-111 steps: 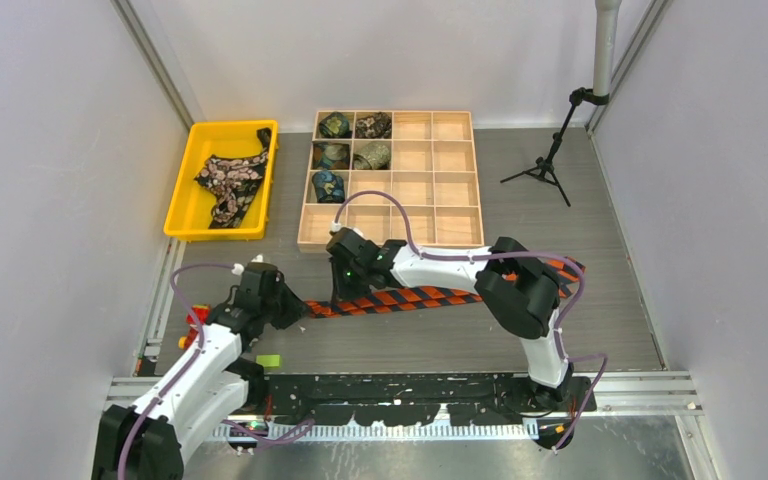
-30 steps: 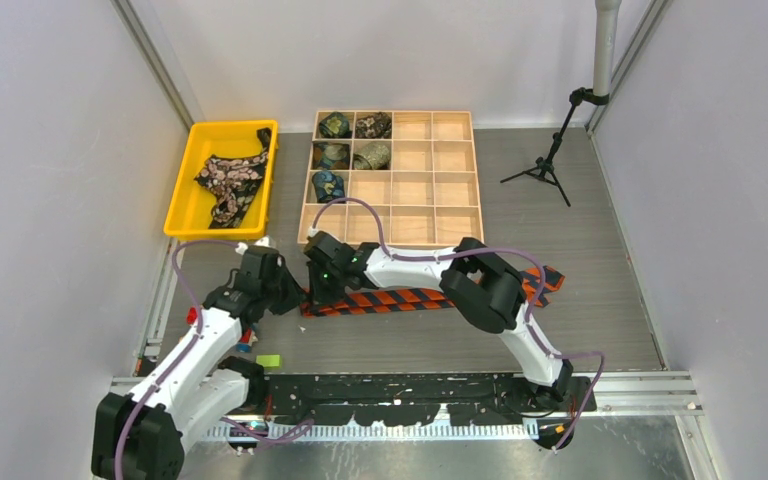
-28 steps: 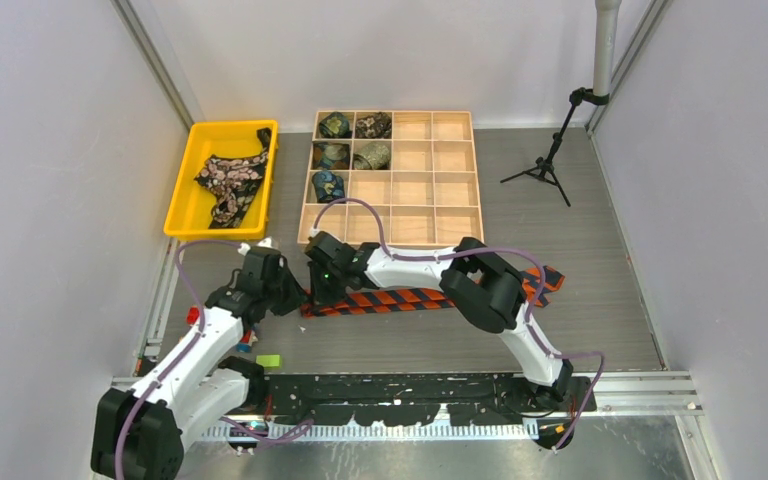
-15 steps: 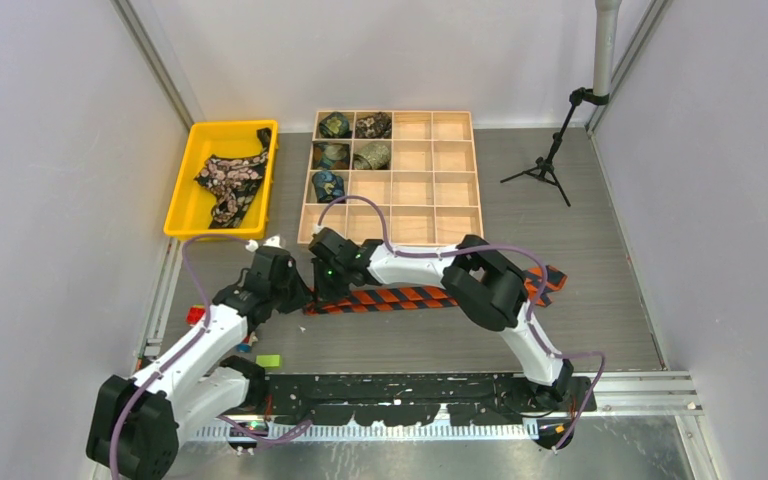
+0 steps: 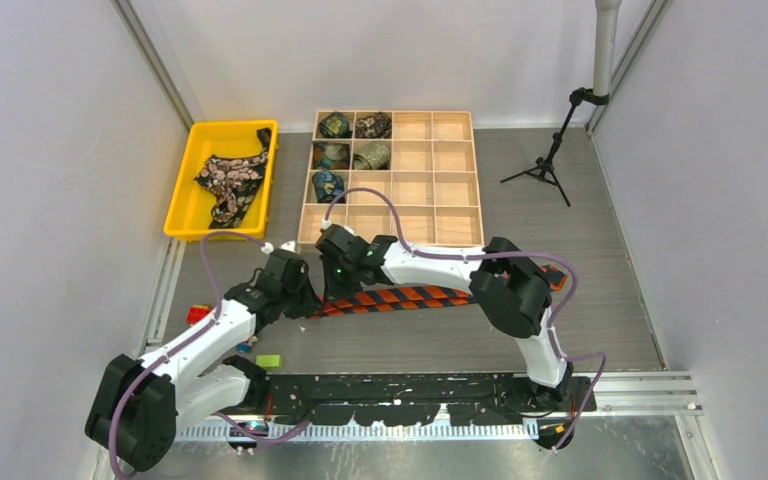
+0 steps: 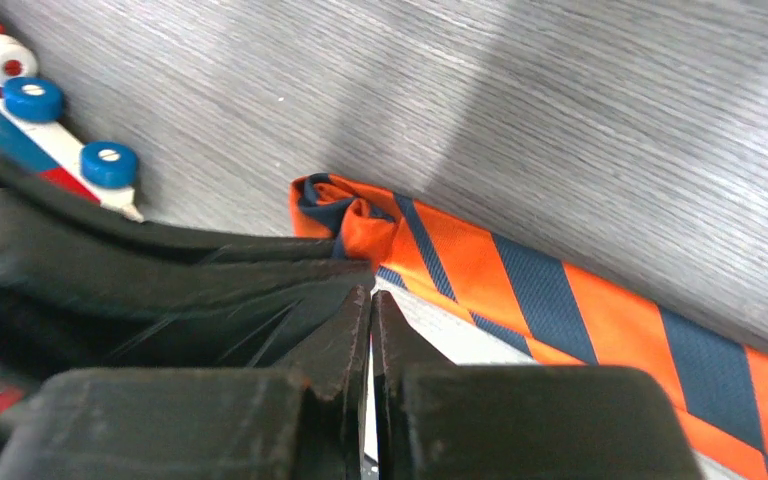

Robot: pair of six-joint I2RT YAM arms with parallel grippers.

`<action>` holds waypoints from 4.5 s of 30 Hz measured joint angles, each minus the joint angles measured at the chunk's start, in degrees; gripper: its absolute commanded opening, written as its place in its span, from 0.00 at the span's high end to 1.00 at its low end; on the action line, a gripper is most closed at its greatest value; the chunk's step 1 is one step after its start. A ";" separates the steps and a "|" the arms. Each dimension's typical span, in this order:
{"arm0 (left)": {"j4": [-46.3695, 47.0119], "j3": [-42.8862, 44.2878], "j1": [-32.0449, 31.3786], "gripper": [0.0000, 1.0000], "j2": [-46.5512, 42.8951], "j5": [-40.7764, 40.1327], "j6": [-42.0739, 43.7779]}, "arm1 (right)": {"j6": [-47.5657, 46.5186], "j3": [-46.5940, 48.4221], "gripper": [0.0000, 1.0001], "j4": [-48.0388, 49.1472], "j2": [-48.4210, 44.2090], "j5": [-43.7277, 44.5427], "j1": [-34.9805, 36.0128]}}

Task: Roll the ties
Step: Roll the tie at the center of the board.

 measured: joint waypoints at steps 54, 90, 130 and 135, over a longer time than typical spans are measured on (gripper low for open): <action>-7.23 3.78 -2.75 0.80 -4.76 -0.76 1.66 | 0.13 -5.62 0.58 3.21 -3.56 -2.73 -1.84; -13.57 3.63 -1.57 0.46 -9.25 -10.25 1.38 | -0.87 -2.08 0.79 2.97 1.16 -3.41 -1.51; 7.04 -8.68 15.72 0.62 -5.22 14.93 -1.68 | -3.19 -3.82 0.83 7.13 2.51 -4.68 -2.97; 9.07 -10.01 16.48 0.69 -5.14 16.24 -2.75 | -3.08 -4.37 0.83 8.13 2.51 -4.98 -3.06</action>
